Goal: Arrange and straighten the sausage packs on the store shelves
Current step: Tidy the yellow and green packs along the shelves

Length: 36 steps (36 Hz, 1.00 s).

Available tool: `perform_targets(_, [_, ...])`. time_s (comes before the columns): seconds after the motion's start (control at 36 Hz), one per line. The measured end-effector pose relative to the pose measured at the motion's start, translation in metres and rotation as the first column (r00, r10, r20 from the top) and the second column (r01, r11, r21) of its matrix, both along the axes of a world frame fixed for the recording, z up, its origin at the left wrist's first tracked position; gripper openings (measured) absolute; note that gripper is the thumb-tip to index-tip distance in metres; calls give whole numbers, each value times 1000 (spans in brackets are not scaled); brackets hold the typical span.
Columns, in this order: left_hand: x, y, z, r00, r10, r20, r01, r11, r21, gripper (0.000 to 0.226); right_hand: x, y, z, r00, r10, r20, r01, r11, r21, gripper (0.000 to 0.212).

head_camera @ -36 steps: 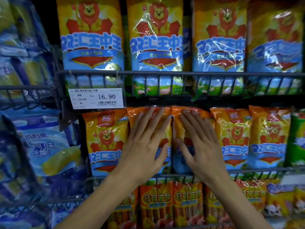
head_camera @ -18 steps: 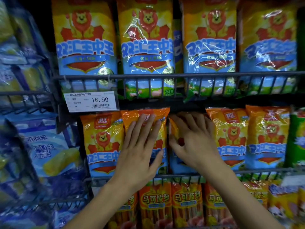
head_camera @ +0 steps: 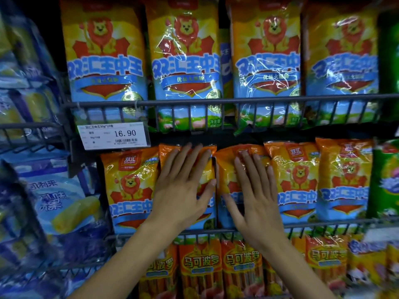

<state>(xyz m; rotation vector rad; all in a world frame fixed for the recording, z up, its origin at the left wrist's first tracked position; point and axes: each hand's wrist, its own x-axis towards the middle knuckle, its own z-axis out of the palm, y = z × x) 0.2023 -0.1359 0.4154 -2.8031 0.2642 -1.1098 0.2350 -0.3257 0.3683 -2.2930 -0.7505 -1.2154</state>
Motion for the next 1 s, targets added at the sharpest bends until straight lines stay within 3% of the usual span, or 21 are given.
perform_targets(0.31, [10, -2, 20, 999, 33, -33, -33, 999, 5, 64, -1, -2, 3, 999, 39, 5, -39, 998, 45, 71])
perform_targets(0.47, [13, -7, 43, 959, 96, -265, -101, 995, -2, 63, -2, -1, 3, 999, 37, 2, -37, 998, 48, 71])
perform_targets(0.61, [-2, -1, 24, 999, -39, -37, 38, 999, -21, 67, -5, -3, 3, 999, 53, -12, -52, 998, 47, 72])
perform_targets(0.69, [-13, -3, 5, 992, -125, 20, 127, 989, -78, 69, -8, -6, 0, 998, 56, -26, -54, 996, 67, 74])
perform_targets(0.81, [-24, -12, -29, 986, -168, 10, 169, 982, -80, 66, -14, -8, -13, 998, 42, -38, -40, 998, 51, 74])
perform_targets(1.0, [-24, -23, -46, 998, -40, -48, 40, 999, 4, 65, -23, -15, -33, 998, 33, -54, -28, 995, 91, 71])
